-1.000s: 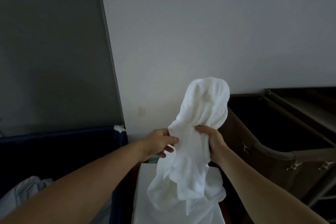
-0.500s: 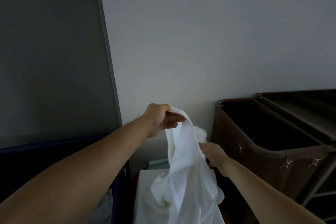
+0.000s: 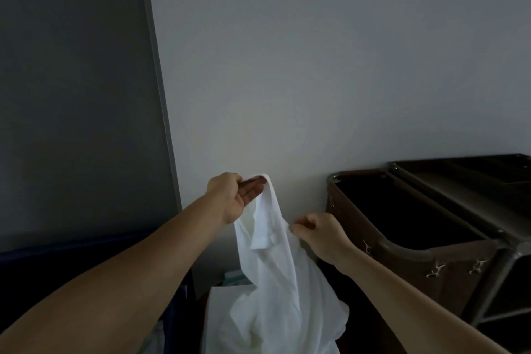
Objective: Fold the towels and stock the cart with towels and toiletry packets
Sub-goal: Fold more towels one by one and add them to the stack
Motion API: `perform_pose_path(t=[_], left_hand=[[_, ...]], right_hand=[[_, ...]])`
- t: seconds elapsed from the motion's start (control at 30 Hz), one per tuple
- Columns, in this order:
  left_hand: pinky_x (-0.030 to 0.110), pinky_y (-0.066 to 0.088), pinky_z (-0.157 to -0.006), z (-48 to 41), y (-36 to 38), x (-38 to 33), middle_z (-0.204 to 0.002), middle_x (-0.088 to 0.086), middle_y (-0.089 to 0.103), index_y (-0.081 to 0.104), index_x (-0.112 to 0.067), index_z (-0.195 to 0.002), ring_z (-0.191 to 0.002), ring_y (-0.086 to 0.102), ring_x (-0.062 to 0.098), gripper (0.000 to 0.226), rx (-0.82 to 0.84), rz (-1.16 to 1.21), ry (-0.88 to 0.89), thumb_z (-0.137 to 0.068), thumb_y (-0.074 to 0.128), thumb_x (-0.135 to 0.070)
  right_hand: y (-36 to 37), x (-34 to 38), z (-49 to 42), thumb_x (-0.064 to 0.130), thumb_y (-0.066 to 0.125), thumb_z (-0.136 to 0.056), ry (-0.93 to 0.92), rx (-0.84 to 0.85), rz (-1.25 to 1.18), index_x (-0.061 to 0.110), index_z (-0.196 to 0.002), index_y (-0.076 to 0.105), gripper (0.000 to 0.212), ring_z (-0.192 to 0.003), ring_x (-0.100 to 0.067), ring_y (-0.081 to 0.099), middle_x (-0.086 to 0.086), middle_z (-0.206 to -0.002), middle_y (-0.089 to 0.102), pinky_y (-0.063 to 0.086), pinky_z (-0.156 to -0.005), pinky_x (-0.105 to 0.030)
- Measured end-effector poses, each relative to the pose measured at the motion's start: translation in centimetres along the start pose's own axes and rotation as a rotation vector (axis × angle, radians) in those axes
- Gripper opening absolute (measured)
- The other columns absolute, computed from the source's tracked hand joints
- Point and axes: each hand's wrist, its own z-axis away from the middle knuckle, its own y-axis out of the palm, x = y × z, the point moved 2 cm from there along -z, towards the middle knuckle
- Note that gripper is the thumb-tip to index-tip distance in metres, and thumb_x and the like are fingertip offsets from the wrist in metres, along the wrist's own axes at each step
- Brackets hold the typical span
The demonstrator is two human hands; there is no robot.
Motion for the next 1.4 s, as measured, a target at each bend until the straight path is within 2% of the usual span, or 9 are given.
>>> perform_pose_path(t=[0.2, 0.43, 0.5, 0.6, 0.77, 0.9, 1.07, 1.2, 1.4], left_hand=[[0.041, 0.059, -0.064, 1.1, 0.2, -0.3, -0.093, 0.036, 0.068, 0.046, 0.011, -0.108, -0.077, 0.071, 0.037, 0.014, 0.039, 0.051, -0.006, -0.102, 0.034, 0.005], [0.036, 0.062, -0.058, 1.2, 0.3, -1.1, -0.090, 0.034, 0.070, 0.051, 0.009, -0.106, -0.080, 0.075, 0.037, 0.012, 0.109, -0.015, 0.029, -0.099, 0.042, 0.004], [0.033, 0.059, -0.056, 0.7, -0.9, -1.9, -0.089, 0.029, 0.072, 0.054, 0.009, -0.105, -0.079, 0.075, 0.034, 0.013, 0.076, -0.116, 0.082, -0.098, 0.048, 0.000], [0.032, 0.055, -0.057, -0.1, -2.9, -2.2, -0.087, 0.015, 0.076, 0.060, 0.002, -0.108, -0.074, 0.074, 0.026, 0.021, 0.015, -0.458, 0.209, -0.094, 0.061, -0.013], [0.020, 0.046, -0.073, -0.1, -1.6, -0.3, -0.111, -0.008, 0.057, 0.048, -0.028, -0.123, -0.097, 0.058, 0.010, 0.054, 0.150, -1.075, 0.616, -0.080, 0.077, -0.042], [0.038, 0.058, -0.081, -0.2, -0.6, 0.2, -0.104, -0.006, 0.067, 0.065, -0.020, -0.110, -0.090, 0.065, 0.014, 0.027, 0.183, -1.270, 0.802, -0.095, 0.058, -0.042], [0.024, 0.044, -0.059, -1.8, -4.7, 1.6, -0.070, -0.004, 0.058, 0.052, -0.022, -0.077, -0.061, 0.055, 0.011, 0.034, 0.147, -1.416, 0.731, -0.102, 0.043, -0.043], [0.032, 0.049, -0.067, -3.5, -8.6, 2.8, -0.083, 0.012, 0.065, 0.062, -0.007, -0.088, -0.071, 0.059, 0.022, 0.029, 0.025, -1.438, 0.430, -0.103, 0.046, -0.026], [0.047, 0.057, -0.081, -1.5, -6.1, -0.1, -0.102, 0.020, 0.068, 0.066, 0.003, -0.108, -0.094, 0.066, 0.038, 0.022, -0.086, -0.632, 0.123, -0.094, 0.062, -0.014]], right_hand=[[1.6, 3.0, 0.4, 0.091, 0.058, -0.053, -0.098, 0.024, 0.051, 0.037, -0.107, 0.053, 0.076, -0.089, -0.001, 0.061, 0.018, -0.098, 0.061, 0.046, -0.073, -0.018], [2.2, 3.9, -0.8, 0.029, 0.068, -0.087, -0.050, -0.052, 0.158, 0.021, -0.062, 0.049, 0.032, -0.051, -0.010, 0.047, 0.007, -0.055, 0.049, 0.033, -0.042, -0.015], [-0.9, 4.2, -1.2, 0.020, 0.068, -0.086, -0.075, -0.200, 0.127, 0.020, -0.060, 0.050, 0.032, -0.055, -0.015, 0.049, 0.008, -0.055, 0.049, 0.034, -0.046, -0.023], [-5.8, 6.9, -1.7, 0.021, 0.076, -0.083, -0.222, -0.394, -0.039, 0.029, -0.072, 0.061, 0.019, -0.059, 0.001, 0.056, 0.014, -0.067, 0.061, 0.039, -0.050, -0.010], [-6.3, 13.2, -2.6, 0.024, 0.082, -0.078, -0.401, -0.164, 0.060, 0.034, -0.080, 0.065, 0.020, -0.070, 0.007, 0.061, 0.016, -0.079, 0.066, 0.046, -0.060, -0.008], [-6.8, 14.9, -1.9, 0.018, 0.085, -0.074, -0.420, -0.037, 0.077, 0.033, -0.077, 0.070, 0.021, -0.077, -0.007, 0.069, 0.010, -0.081, 0.073, 0.056, -0.070, -0.021], [-10.7, 15.9, -1.6, 0.006, 0.085, -0.067, -0.340, -0.110, -0.434, 0.013, -0.075, 0.075, 0.014, -0.069, -0.014, 0.071, 0.000, -0.073, 0.075, 0.058, -0.067, -0.025], [-13.5, 15.6, -1.4, 0.015, 0.081, -0.075, -0.283, -0.151, -0.765, 0.009, -0.071, 0.076, 0.008, -0.070, -0.020, 0.072, -0.008, -0.076, 0.074, 0.057, -0.065, -0.029], [-16.6, 13.2, -2.5, 0.028, 0.071, -0.087, -0.262, -0.640, -0.475, 0.015, -0.059, 0.055, 0.035, -0.045, -0.004, 0.045, 0.012, -0.051, 0.050, 0.039, -0.050, -0.024]])
